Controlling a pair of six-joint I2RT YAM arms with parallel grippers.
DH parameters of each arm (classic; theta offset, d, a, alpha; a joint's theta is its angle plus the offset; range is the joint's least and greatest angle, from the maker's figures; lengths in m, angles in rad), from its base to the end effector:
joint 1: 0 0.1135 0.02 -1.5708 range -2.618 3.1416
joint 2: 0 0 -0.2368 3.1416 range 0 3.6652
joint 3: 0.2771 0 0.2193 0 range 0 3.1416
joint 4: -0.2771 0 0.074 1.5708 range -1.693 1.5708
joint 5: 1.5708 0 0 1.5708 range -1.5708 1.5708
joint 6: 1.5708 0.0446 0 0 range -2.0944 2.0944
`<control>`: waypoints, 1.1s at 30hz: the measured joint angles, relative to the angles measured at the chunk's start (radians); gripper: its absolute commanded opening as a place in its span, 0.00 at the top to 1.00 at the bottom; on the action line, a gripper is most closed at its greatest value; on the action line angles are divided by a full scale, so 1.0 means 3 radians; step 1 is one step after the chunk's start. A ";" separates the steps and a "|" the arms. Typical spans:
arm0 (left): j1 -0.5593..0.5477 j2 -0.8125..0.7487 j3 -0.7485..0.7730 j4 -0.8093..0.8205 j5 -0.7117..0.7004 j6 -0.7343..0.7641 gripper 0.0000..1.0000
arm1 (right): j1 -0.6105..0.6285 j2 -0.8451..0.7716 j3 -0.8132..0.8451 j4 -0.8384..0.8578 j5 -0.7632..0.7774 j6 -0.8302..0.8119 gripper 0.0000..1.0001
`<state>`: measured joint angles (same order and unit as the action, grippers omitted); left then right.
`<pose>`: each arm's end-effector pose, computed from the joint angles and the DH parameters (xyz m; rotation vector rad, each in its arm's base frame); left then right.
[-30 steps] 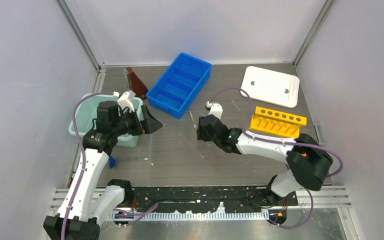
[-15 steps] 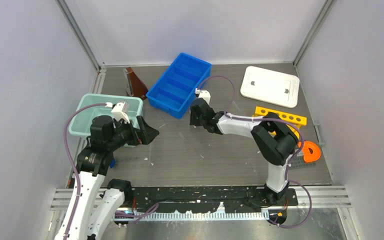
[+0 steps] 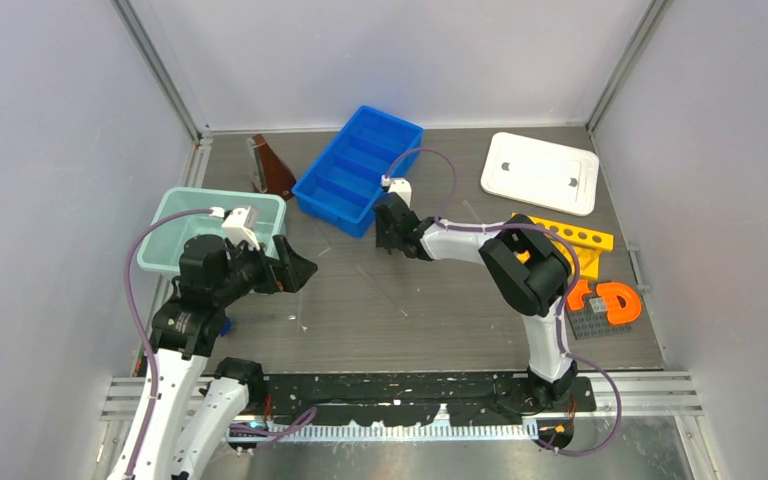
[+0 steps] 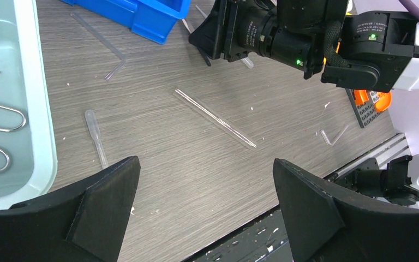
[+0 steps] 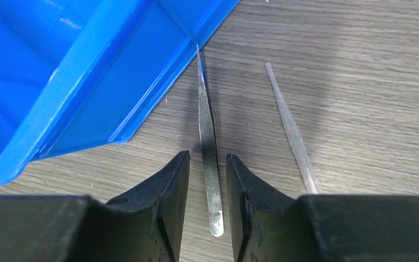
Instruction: Organize the chemistry lab equipment
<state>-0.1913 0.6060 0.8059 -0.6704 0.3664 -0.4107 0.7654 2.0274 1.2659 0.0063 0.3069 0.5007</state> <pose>0.1180 -0.0391 0.2966 0.0072 2.0906 -0.7453 0.3002 0.2697 0.1441 -0.1509 2.2963 0.3005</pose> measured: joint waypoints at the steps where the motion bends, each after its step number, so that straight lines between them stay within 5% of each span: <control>1: -0.0001 0.0000 0.0000 -0.0001 0.0000 0.0000 0.04 | 0.0000 0.0006 0.0008 -0.0003 0.0001 -0.0008 0.64; 15: -0.0001 0.0001 0.0000 -0.0004 -0.0027 0.0000 0.04 | -0.0006 0.0034 0.0055 -0.0104 0.0080 -0.0104 0.82; 33: -0.0004 0.0062 0.0000 -0.0031 -0.0113 0.0008 0.04 | -0.0006 -0.0317 -0.0315 -0.0117 -0.0055 -0.0206 0.88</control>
<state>-0.1925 0.6247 0.8059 -0.6796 0.3325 -0.4084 0.7635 1.9324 1.1713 -0.0288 0.2905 0.4389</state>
